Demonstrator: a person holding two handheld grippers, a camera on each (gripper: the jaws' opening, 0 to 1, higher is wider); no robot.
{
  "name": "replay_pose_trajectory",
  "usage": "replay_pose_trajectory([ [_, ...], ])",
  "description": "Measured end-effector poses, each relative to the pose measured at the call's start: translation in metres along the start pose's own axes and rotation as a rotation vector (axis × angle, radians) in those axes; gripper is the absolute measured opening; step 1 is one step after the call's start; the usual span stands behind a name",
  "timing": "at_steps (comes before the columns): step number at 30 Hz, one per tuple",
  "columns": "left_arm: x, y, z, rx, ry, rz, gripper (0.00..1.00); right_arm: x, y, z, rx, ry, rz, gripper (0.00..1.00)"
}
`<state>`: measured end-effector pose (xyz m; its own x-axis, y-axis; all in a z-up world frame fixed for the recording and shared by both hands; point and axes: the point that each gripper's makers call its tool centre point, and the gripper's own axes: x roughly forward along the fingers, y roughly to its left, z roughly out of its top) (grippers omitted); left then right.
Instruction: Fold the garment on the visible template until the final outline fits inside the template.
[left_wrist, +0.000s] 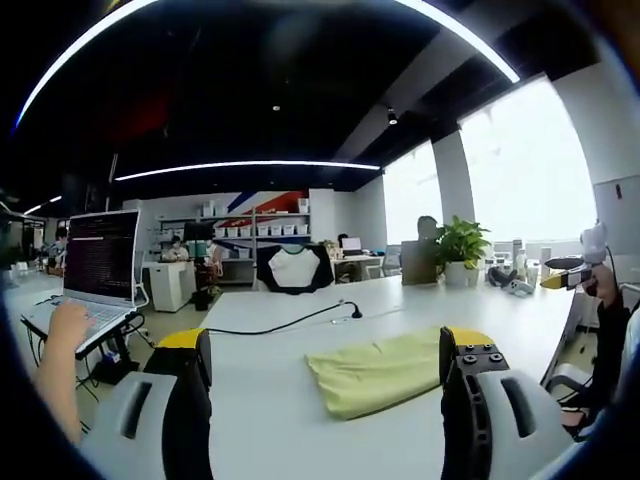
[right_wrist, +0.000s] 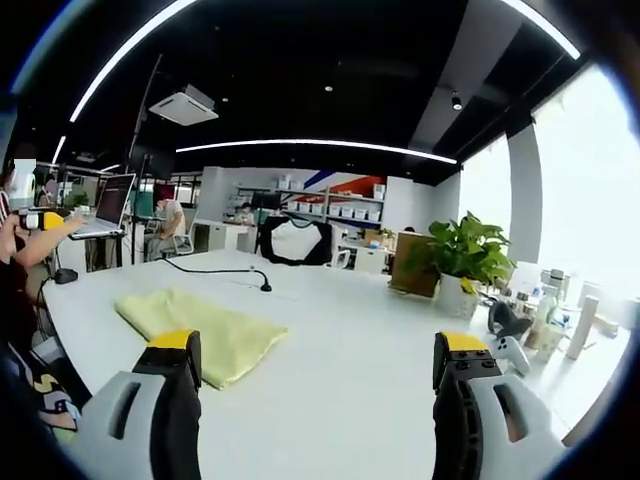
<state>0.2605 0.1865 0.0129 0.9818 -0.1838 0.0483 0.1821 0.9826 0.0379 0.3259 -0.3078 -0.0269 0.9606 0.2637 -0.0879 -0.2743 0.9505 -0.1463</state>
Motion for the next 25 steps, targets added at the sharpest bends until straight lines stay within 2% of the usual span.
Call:
replay_pose_trajectory([
  [25,0.0016,0.0036,-0.0051,-0.002,0.015,0.0,1.0,0.0018,0.003,-0.0055,-0.009,0.02,0.004,0.99],
])
